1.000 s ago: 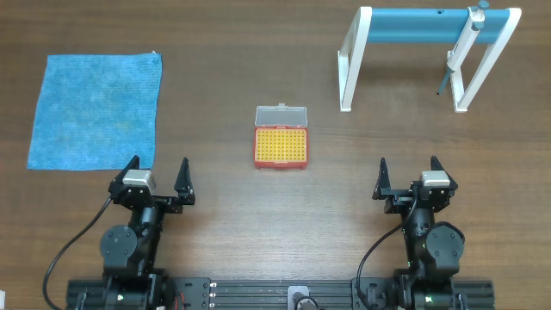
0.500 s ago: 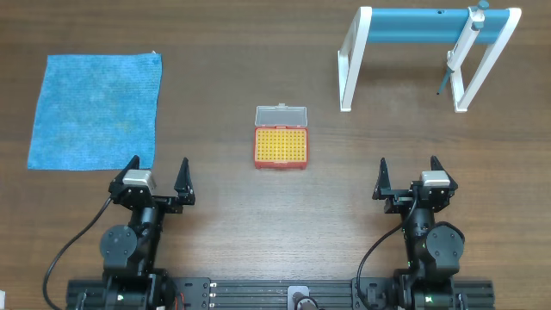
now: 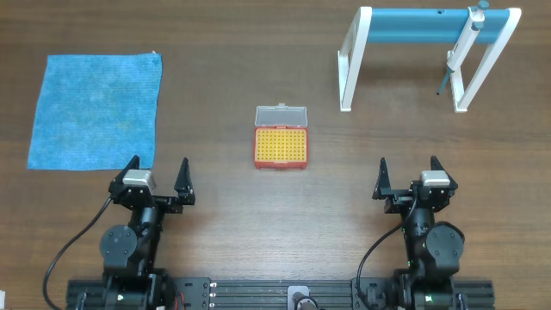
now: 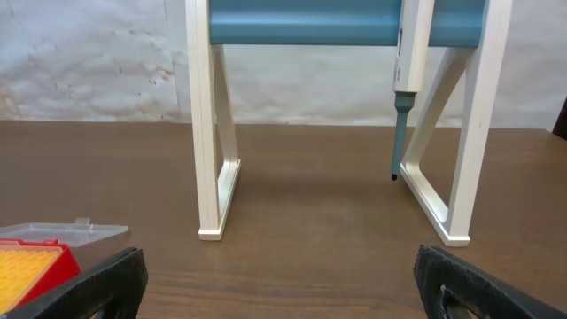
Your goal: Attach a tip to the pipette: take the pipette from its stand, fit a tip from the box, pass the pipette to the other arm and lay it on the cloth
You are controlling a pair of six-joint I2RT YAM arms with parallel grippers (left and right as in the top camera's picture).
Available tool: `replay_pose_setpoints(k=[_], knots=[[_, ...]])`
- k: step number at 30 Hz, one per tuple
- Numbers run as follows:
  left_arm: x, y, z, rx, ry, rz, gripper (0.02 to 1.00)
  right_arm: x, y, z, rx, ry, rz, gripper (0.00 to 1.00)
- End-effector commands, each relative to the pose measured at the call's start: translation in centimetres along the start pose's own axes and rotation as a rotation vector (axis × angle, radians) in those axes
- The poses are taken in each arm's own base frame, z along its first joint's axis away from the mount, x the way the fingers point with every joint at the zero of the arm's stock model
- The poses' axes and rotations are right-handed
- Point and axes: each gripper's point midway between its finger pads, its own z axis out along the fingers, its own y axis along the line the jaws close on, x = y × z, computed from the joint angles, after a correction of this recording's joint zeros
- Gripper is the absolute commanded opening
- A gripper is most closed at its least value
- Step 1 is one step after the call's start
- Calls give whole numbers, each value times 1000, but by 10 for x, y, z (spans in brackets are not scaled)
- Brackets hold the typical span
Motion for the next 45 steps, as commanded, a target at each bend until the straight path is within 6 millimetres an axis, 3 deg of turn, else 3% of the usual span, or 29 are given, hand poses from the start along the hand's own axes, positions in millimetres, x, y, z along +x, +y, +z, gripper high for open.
replay_pose_setpoints(k=[1,4,10,17,24,29,45], knots=[[0,-4,-1,21,1,10,998,25,-14,14,54,183,25,989],[0,-4,-1,21,1,10,998,20,-25,36,82,262,12,989],[0,-4,-1,21,1,10,998,-31,-46,108,5,277,-91,989],[0,-4,-1,21,1,10,996,-75,-88,140,-74,173,-72,989],[0,-4,-1,21,1,10,996,-79,-107,169,-82,135,-62,989],[0,-4,-1,21,1,10,996,-64,-116,190,-75,102,-34,1000],[0,-4,-1,21,1,10,998,-54,-124,207,-64,54,-18,884]])
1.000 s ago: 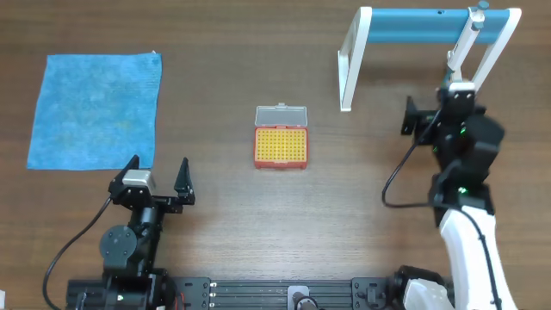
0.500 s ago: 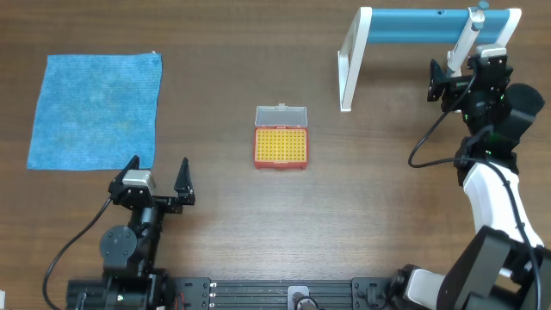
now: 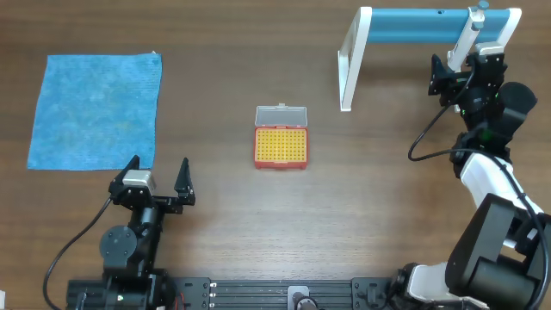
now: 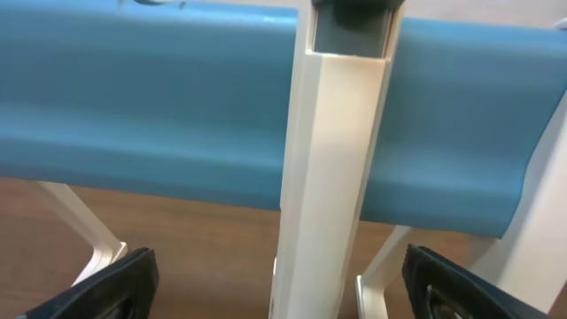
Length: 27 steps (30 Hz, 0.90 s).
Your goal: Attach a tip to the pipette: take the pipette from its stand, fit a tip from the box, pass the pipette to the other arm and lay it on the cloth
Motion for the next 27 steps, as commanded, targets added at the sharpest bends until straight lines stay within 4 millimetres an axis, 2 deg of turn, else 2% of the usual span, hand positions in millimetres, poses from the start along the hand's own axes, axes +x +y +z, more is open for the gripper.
replay_pose_setpoints(k=[1,3,8,13,17,22,27], knots=[[2,-3,0,17,6,9,998,0,-4,5,1,-11,43,873],[2,-3,0,17,6,9,998,0,-4,5,1,-13,42,836],[2,-3,0,17,6,9,998,0,-4,5,1,-14,42,654],[2,-3,0,17,6,9,996,0,-4,5,0,-13,43,522],[2,-3,0,17,6,9,998,0,-4,5,0,-13,43,461],[2,-3,0,17,6,9,998,0,-4,5,0,-13,43,316],[2,-3,0,17,6,9,998,0,-4,5,0,-13,43,268]])
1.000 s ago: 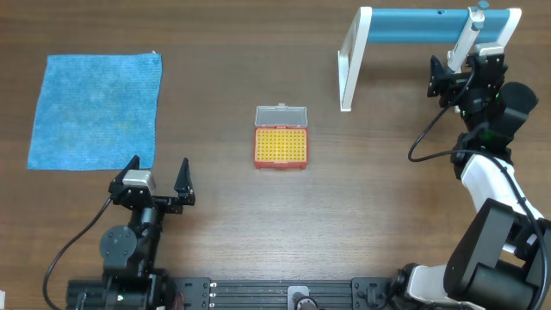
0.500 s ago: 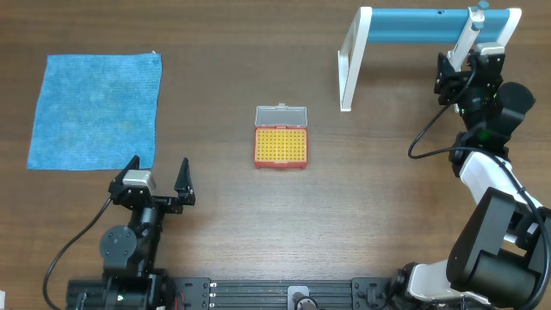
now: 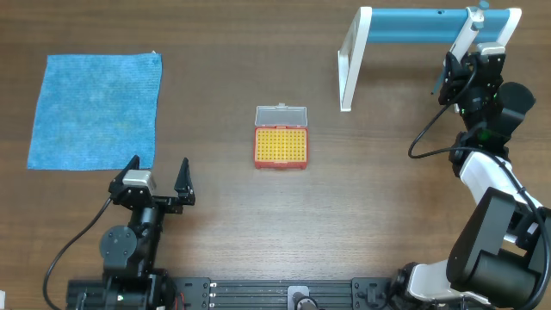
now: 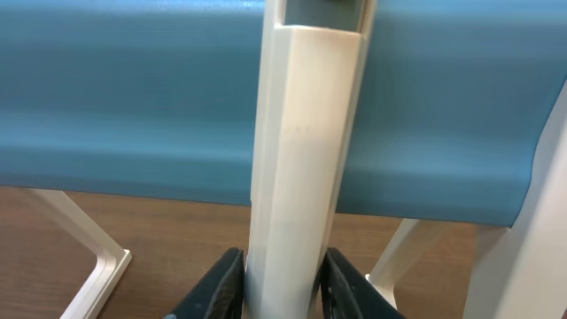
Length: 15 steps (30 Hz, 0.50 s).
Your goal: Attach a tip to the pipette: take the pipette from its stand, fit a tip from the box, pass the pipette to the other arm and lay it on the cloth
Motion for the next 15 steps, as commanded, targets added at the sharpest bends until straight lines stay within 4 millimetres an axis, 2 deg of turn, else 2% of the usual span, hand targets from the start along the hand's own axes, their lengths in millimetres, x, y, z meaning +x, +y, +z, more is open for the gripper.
replay_pose_setpoints(k=[1,9,15], knots=[[2,-3,0,17,6,9,996,-5,-3,2,0,-11,-4,248],[2,-3,0,17,6,9,996,-5,-3,2,0,-11,-4,106],[2,-3,0,17,6,9,996,-6,-3,2,0,-14,-6,82]])
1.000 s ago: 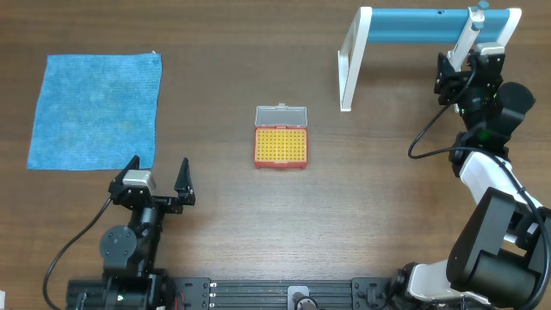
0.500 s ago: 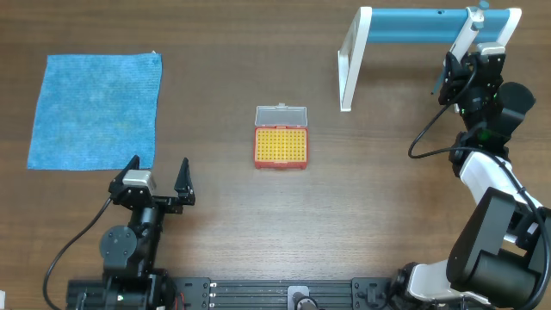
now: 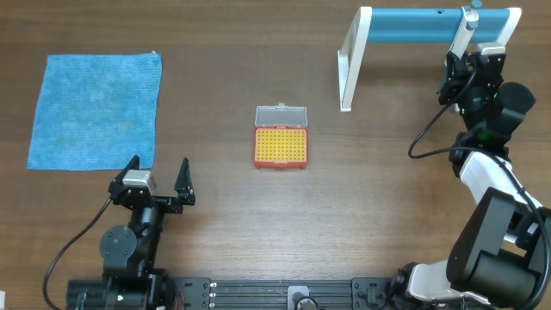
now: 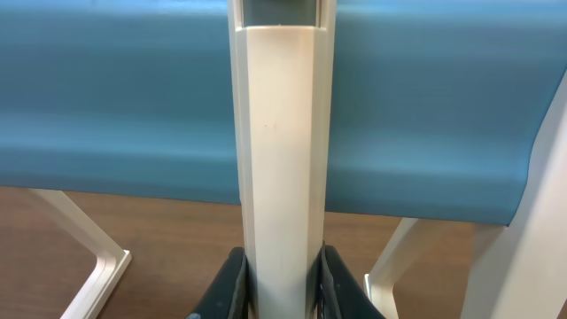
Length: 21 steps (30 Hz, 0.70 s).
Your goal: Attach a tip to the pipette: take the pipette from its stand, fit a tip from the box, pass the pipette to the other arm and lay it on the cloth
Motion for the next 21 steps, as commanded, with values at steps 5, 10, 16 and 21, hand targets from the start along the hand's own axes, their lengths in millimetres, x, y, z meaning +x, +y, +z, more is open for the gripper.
replay_pose_setpoints(k=[5,10,16,21], knots=[[2,-3,0,17,6,9,998,-25,-4,-6,11,-53,-27,80],[2,-3,0,17,6,9,998,-53,-10,-21,38,-109,-57,80],[2,-3,0,17,6,9,996,-105,18,-48,-59,-215,-9,80],[2,-3,0,17,6,9,996,-134,106,-64,-327,-282,-54,77]])
